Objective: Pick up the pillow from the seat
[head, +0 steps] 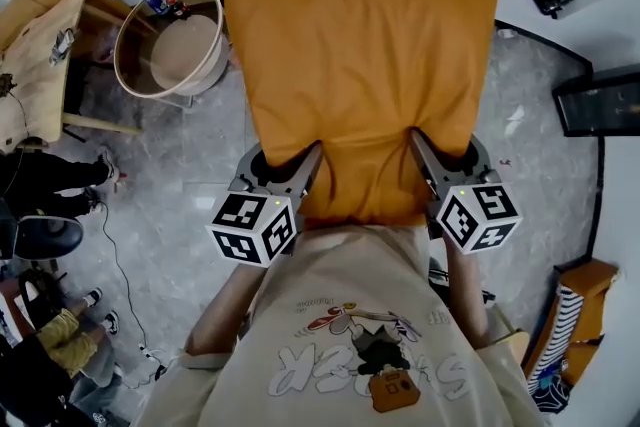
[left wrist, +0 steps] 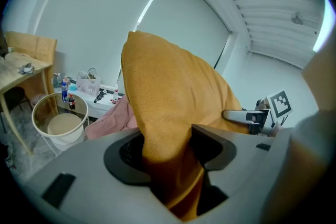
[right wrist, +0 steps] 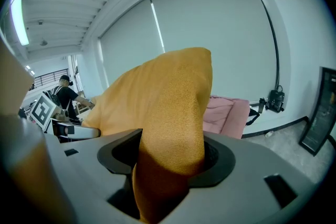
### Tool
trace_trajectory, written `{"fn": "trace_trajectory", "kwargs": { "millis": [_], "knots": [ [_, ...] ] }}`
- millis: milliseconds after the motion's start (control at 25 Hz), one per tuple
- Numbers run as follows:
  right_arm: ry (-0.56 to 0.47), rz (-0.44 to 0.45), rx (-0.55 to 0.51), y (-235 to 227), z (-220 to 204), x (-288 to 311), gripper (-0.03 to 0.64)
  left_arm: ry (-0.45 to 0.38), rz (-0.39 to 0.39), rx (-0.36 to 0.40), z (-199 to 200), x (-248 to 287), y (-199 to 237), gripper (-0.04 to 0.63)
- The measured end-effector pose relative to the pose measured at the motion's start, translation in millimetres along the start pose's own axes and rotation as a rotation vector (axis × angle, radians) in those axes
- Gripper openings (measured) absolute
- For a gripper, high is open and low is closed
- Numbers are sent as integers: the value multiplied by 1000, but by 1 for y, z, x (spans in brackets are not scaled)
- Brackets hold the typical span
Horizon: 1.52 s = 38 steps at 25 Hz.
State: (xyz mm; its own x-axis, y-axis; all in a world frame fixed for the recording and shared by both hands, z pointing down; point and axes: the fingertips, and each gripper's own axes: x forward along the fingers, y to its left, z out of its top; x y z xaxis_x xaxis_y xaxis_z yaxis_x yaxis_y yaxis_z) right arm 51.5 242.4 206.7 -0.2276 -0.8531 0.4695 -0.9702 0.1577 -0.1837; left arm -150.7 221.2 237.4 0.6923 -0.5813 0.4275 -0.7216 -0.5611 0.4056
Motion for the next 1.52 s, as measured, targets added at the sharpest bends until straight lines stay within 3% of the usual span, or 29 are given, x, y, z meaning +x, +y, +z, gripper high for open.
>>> {"fn": "trace_trajectory", "kwargs": {
  "millis": [1520],
  "knots": [
    [-25, -19, -23, 19, 6, 0, 279, -27, -13, 7, 8, -14, 11, 244]
  ]
}}
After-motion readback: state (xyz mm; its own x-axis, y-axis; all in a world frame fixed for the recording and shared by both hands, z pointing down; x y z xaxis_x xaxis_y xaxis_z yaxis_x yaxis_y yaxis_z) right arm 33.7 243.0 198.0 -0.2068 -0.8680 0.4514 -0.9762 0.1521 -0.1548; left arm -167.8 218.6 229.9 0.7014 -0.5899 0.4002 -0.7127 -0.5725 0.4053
